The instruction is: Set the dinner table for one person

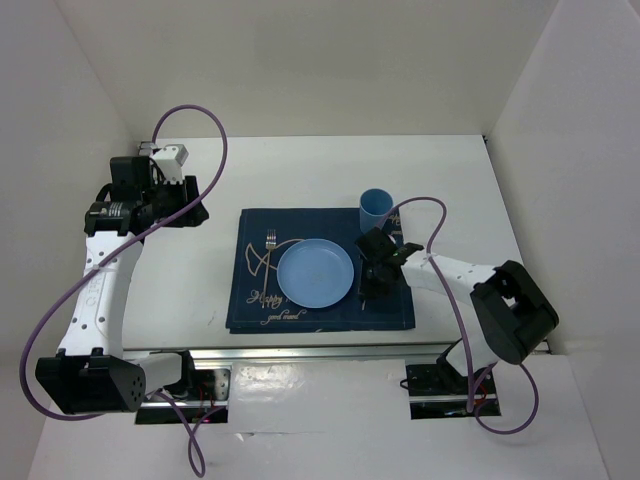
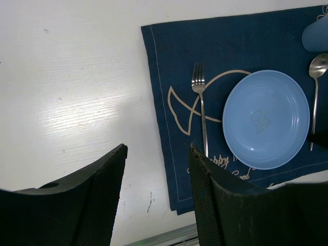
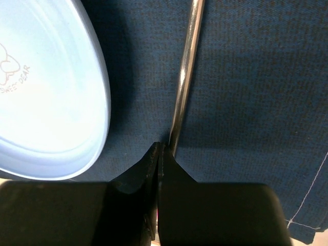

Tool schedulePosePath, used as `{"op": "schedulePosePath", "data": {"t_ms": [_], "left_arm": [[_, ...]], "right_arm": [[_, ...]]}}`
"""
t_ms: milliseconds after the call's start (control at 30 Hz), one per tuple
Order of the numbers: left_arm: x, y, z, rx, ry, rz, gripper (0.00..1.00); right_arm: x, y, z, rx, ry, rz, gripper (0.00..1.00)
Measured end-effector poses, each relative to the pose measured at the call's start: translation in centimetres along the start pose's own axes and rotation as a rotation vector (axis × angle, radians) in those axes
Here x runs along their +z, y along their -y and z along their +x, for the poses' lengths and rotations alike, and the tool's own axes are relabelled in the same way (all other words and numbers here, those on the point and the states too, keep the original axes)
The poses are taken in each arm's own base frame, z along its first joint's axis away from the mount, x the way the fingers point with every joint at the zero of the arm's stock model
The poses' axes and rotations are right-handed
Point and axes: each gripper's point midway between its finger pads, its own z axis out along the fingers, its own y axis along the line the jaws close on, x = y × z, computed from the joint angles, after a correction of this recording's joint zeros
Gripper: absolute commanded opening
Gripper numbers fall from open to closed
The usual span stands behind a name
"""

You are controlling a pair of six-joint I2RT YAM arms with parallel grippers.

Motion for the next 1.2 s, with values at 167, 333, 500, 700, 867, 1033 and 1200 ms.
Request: {"op": "schedulePosePath", "data": {"t_ms": [167,333,500,700,867,1033,1200], "left_arm": [[0.0,0.0,0.0,0.0,0.0,0.0,0.59],[0.0,0.0,0.0,0.0,0.0,0.0,0.59],[0.0,0.0,0.0,0.0,0.0,0.001,0.61],[-0.1,0.0,0.0,0.001,0.003,0.001,0.61],[-0.1,0.0,0.0,0.001,0.003,0.0,0.61],[-0.2,0.1,0.1,0.002,0.007,0.0,0.61],[0.0,0.0,0.4,0.002,0.006,0.001,0.61]], "right_arm": [[0.1,0.1,0.0,0.0,0.0,0.006,0.0],[0.0,0.7,0.1,-0.001,-0.001,0.033,0.0],[0.0,1.1,0.3,-0.002,-0.006,0.053,0.0],[-0.7,0.4,-0.1,-0.001,0.005,0.021,0.08],[-5.4,-2.5,-4.1,0.009,0.165,-0.091,0.15],[-12.9,-2.6,-9.7,0.104,0.41,-0.099,0.76],[-16.0,5.2,-9.7,0.319,0.494,0.162,0.99]]}}
